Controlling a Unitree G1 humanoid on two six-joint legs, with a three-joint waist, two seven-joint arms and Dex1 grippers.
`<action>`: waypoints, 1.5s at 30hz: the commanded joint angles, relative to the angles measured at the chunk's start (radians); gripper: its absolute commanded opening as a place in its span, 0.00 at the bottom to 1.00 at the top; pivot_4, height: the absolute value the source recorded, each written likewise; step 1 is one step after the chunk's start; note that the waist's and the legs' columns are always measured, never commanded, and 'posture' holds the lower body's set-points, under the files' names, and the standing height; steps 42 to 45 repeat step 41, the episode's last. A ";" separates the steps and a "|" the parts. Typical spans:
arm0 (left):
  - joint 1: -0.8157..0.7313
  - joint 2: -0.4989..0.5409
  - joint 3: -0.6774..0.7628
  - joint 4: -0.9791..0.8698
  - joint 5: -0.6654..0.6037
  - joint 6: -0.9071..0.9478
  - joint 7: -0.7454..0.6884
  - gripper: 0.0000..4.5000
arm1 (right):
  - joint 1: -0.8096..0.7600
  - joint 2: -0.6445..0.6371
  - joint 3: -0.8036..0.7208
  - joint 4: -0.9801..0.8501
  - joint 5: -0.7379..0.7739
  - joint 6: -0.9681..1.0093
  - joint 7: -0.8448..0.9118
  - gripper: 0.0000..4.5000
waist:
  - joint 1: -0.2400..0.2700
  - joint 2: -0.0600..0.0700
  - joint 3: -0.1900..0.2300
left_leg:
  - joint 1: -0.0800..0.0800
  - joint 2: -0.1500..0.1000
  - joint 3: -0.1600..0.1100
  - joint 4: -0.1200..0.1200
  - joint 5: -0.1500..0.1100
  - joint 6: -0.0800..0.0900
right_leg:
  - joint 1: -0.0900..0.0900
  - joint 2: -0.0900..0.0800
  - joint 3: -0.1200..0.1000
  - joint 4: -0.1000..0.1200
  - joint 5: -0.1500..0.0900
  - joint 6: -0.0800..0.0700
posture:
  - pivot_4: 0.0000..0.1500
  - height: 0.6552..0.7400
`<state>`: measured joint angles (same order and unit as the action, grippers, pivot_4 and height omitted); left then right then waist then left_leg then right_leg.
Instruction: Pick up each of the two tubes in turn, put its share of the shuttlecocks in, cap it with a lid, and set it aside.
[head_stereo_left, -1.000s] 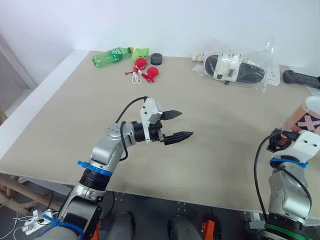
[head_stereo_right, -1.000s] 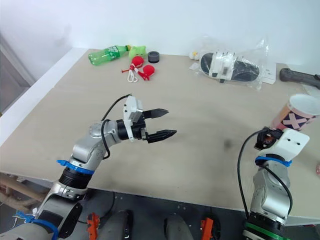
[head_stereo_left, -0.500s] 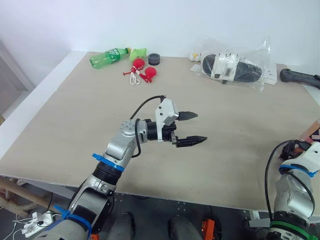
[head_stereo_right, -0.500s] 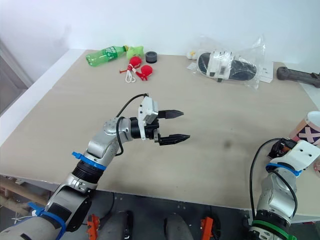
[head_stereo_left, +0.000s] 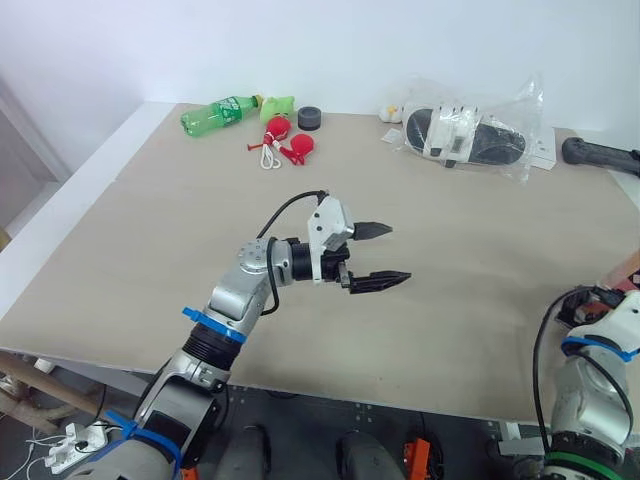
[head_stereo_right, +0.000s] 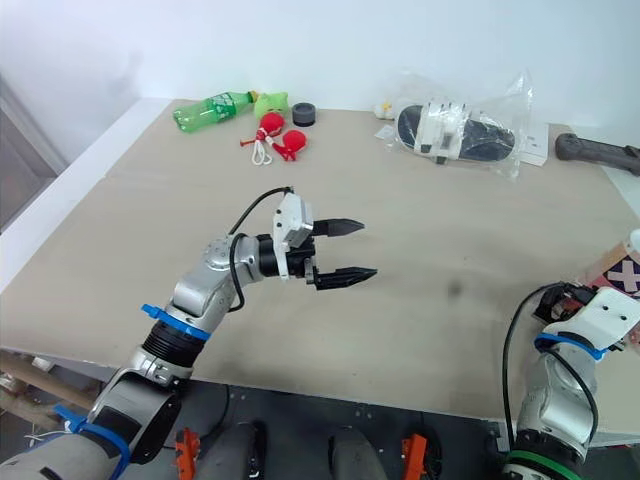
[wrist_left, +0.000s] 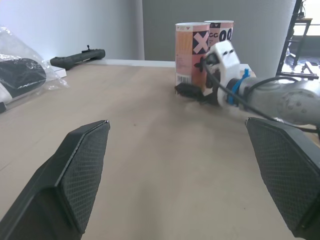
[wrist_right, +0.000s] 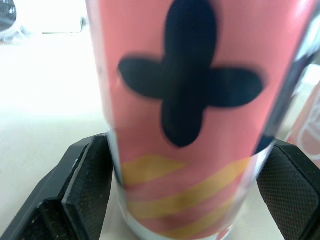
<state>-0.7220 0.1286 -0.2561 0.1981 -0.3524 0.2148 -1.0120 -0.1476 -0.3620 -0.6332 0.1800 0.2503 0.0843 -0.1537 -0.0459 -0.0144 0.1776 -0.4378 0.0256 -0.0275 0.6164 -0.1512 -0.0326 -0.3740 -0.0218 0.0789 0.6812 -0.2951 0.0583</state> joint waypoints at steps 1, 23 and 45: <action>-0.008 0.004 0.023 -0.001 0.000 -0.021 -0.009 1.00 | 0.052 0.018 -0.001 -0.161 0.011 0.030 -0.011 0.98 | 0.000 0.000 0.000 | 0.000 0.000 0.000 0.000 0.000 0.000 | 0.000 0.000 0.000 0.000 0.000 0.000 | 1.00 1.00; 0.240 0.258 0.167 -0.124 0.032 0.030 0.085 1.00 | 0.397 -0.252 0.143 -0.786 0.431 0.503 0.581 0.98 | -0.001 0.000 0.001 | 0.001 0.004 -0.002 0.000 0.000 0.001 | 0.001 0.001 -0.002 0.000 -0.004 0.004 | 1.00 1.00; 0.376 0.396 0.229 -0.225 0.028 0.047 0.098 1.00 | 0.176 -0.334 0.332 -0.557 0.350 0.499 0.770 0.98 | 0.025 -0.006 0.004 | -0.004 0.003 0.000 0.000 -0.002 -0.002 | 0.000 -0.002 -0.005 -0.002 -0.004 0.000 | 1.00 1.00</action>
